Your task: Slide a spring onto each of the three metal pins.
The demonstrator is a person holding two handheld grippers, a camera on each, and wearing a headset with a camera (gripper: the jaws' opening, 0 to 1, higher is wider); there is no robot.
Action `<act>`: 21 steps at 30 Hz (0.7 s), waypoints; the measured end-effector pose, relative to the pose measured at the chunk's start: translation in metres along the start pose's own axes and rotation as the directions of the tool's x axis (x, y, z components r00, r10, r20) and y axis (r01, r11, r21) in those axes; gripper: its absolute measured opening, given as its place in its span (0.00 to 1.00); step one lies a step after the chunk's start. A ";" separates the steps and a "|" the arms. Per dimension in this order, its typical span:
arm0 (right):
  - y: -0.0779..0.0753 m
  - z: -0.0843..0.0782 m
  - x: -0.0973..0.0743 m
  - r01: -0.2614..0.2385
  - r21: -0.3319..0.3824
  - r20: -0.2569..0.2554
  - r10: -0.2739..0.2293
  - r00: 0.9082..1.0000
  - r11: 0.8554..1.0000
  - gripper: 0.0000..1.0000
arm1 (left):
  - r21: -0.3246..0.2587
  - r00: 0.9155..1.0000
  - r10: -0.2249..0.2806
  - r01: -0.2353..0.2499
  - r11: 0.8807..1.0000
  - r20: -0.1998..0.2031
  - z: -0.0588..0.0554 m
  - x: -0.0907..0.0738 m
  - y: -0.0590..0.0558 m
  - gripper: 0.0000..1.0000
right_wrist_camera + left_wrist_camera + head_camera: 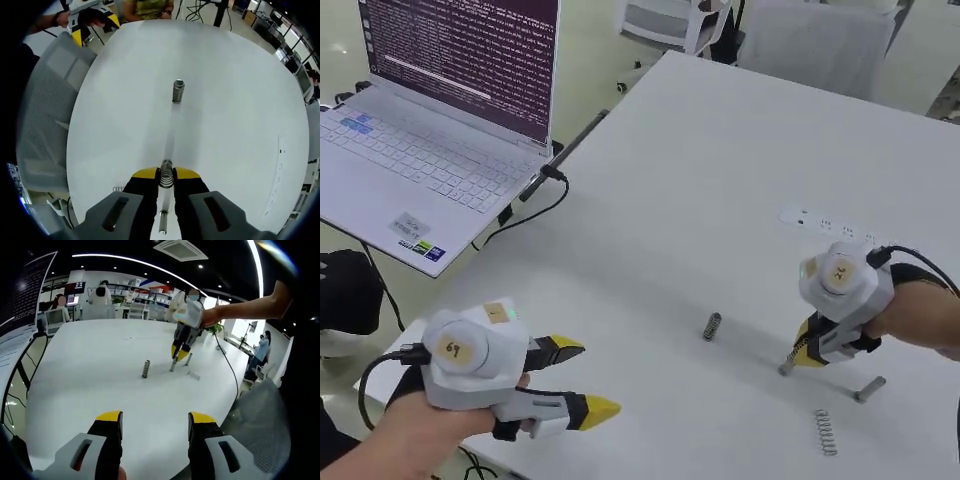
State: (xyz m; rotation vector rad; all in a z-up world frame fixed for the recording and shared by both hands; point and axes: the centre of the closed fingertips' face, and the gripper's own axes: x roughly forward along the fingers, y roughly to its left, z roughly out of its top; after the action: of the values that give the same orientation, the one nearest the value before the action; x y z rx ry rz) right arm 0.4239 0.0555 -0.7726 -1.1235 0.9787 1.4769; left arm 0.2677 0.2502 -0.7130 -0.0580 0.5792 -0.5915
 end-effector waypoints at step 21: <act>-0.002 -0.006 0.019 -0.001 0.028 -0.028 0.001 1.000 1.000 0.09 | -0.002 1.000 0.003 -0.003 1.000 0.001 0.001 0.000 0.002 0.47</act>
State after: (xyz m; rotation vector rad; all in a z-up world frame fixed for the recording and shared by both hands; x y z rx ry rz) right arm 0.4257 0.0545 -0.7927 -1.1269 1.0165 1.4476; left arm 0.2699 0.2517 -0.7125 -0.0596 0.5793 -0.5879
